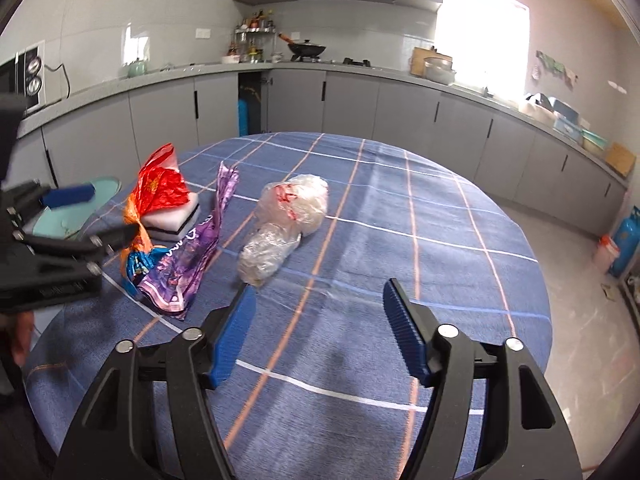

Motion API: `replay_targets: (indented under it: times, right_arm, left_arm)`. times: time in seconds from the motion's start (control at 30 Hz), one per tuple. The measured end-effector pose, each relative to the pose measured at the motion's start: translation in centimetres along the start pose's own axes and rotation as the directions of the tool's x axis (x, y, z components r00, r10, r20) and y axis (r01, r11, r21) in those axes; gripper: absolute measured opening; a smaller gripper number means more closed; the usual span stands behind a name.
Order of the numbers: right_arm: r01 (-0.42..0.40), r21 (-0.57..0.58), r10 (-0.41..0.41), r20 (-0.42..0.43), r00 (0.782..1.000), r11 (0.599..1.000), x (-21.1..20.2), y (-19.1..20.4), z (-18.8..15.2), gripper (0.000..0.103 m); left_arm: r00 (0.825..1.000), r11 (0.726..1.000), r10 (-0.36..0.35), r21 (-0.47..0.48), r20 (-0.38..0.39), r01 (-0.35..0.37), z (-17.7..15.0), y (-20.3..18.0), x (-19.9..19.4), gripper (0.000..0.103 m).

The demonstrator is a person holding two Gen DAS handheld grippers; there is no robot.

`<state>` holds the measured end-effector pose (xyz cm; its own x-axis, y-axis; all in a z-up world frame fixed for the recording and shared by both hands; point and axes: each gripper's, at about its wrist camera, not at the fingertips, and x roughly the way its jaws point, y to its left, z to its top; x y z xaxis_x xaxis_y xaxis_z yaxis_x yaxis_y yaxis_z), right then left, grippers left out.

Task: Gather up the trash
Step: 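Move both tools back over the remaining trash on the table, then grasp the orange snack bag with the left tool while the right tool grasps the clear plastic bag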

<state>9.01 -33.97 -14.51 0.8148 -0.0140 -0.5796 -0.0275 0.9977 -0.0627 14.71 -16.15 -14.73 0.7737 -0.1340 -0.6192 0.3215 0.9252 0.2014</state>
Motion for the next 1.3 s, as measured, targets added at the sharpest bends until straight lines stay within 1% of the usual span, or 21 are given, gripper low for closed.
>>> replay_targets:
  times: [0.07, 0.1, 0.13, 0.17, 0.2, 0.23, 0.27, 0.33, 0.4, 0.57, 0.63, 0.77, 0.9, 1.0, 1.03, 1.07, 1.1, 1.13, 1.17, 1.23, 1.3]
  right_arm:
    - [-0.007, 0.011, 0.007, 0.003, 1.0, 1.0, 0.0, -0.1, -0.2, 0.069]
    - [-0.01, 0.013, 0.01, 0.005, 1.0, 1.0, 0.0, -0.1, -0.2, 0.069]
    - [-0.011, 0.015, 0.011, 0.007, 1.0, 1.0, 0.0, -0.1, -0.2, 0.069]
    - [-0.013, 0.017, 0.013, 0.008, 1.0, 1.0, 0.0, -0.2, -0.2, 0.069]
    - [-0.015, 0.02, 0.015, 0.009, 1.0, 1.0, 0.0, -0.1, -0.2, 0.069]
    - [-0.016, 0.021, 0.016, 0.008, 1.0, 1.0, 0.0, -0.1, -0.2, 0.069]
    - [-0.018, 0.022, 0.018, 0.007, 1.0, 1.0, 0.1, -0.1, -0.2, 0.069]
    - [-0.019, 0.025, 0.019, 0.006, 1.0, 1.0, 0.2, 0.0, -0.2, 0.069]
    - [-0.022, 0.028, 0.022, 0.001, 1.0, 0.999, 0.4, 0.1, 0.0, 0.069]
    - [-0.031, 0.046, 0.031, -0.004, 1.0, 0.998, 1.0, 0.3, 0.6, 0.069]
    - [-0.027, 0.051, 0.027, -0.003, 1.0, 0.998, 1.4, 0.3, 1.3, 0.069]
    - [-0.04, 0.084, 0.043, -0.037, 0.998, 0.996, 3.2, 0.3, 2.7, 0.069]
    - [-0.067, 0.115, 0.074, -0.054, 0.996, 0.991, 4.6, 0.7, 4.0, 0.068]
    - [-0.072, 0.12, 0.083, -0.09, 0.993, 0.99, 6.0, 1.4, 4.7, 0.066]
    - [-0.061, 0.126, 0.076, -0.113, 0.991, 0.99, 6.7, 1.5, 4.9, 0.062]
    - [-0.062, 0.132, 0.081, -0.143, 0.986, 0.989, 7.3, 1.5, 5.0, 0.053]
    - [-0.088, 0.154, 0.115, -0.173, 0.978, 0.984, 8.0, 1.5, 5.0, 0.048]
    - [-0.094, 0.158, 0.123, -0.189, 0.974, 0.983, 8.3, 1.6, 5.0, 0.041]
    - [-0.096, 0.153, 0.127, -0.208, 0.97, 0.984, 8.6, 1.7, 5.0, 0.029]
    - [-0.107, 0.147, 0.137, -0.215, 0.967, 0.983, 8.7, 1.8, 4.9, 0.013]
    - [-0.101, 0.138, 0.128, -0.203, 0.971, 0.985, 8.3, 1.8, 5.0, 0.008]
  left_arm:
    - [1.0, 1.0, -0.009, 0.009, -0.023, 0.009, -0.3, -0.6, 0.7, 0.081]
    - [0.999, 1.0, -0.013, 0.012, -0.033, 0.014, -0.4, -0.8, 1.0, 0.077]
    - [0.999, 1.0, -0.027, 0.015, -0.038, 0.028, -0.5, -0.9, 1.2, 0.064]
    - [0.997, 0.998, -0.054, 0.015, -0.051, 0.055, -0.5, -1.0, 1.3, 0.057]
    - [0.996, 0.998, -0.064, 0.015, -0.055, 0.065, -0.6, -1.1, 1.3, 0.048]
    - [0.996, 0.997, -0.076, 0.023, -0.05, 0.077, -0.6, -1.2, 1.2, 0.034]
    - [0.995, 0.995, -0.09, 0.034, -0.048, 0.091, -0.6, -1.5, 1.1, 0.026]
    - [0.994, 0.994, -0.097, 0.047, -0.045, 0.099, -0.5, -1.8, 0.7, 0.013]
    - [0.994, 0.993, -0.104, 0.056, -0.038, 0.106, -0.5, -1.8, 0.3, 0.01]
    - [0.996, 0.995, -0.084, 0.046, 0.015, 0.083, -0.1, -0.8, -1.7, 0.009]
    - [0.997, 0.998, -0.058, 0.041, 0.052, 0.056, 0.4, -0.1, -2.8, 0.009]
    - [0.992, 0.999, 0.011, 0.04, 0.123, -0.016, 1.4, 1.2, -4.7, 0.009]
    - [0.99, 0.999, 0.038, 0.016, 0.137, -0.041, 1.9, 3.1, -5.3, 0.009]
    - [0.989, 0.998, 0.061, 0.001, 0.138, -0.061, 1.9, 4.3, -5.3, 0.009]
    - [0.989, 0.998, 0.066, -0.006, 0.136, -0.066, 1.9, 4.7, -5.2, 0.009]
    - [0.988, 0.997, 0.072, -0.016, 0.134, -0.071, 1.9, 5.1, -5.1, 0.009]
    - [0.988, 0.997, 0.076, -0.023, 0.133, -0.074, 1.8, 5.4, -5.0, 0.009]
    - [0.988, 0.997, 0.081, -0.029, 0.131, -0.078, 1.8, 5.7, -5.0, 0.009]
    - [0.988, 0.996, 0.085, -0.034, 0.129, -0.081, 1.7, 6.0, -4.9, 0.009]
    - [0.988, 0.996, 0.088, -0.041, 0.128, -0.083, 1.6, 6.4, -4.9, 0.009]
    - [0.986, 0.995, 0.099, -0.044, 0.133, -0.094, 1.5, 7.0, -5.0, 0.009]
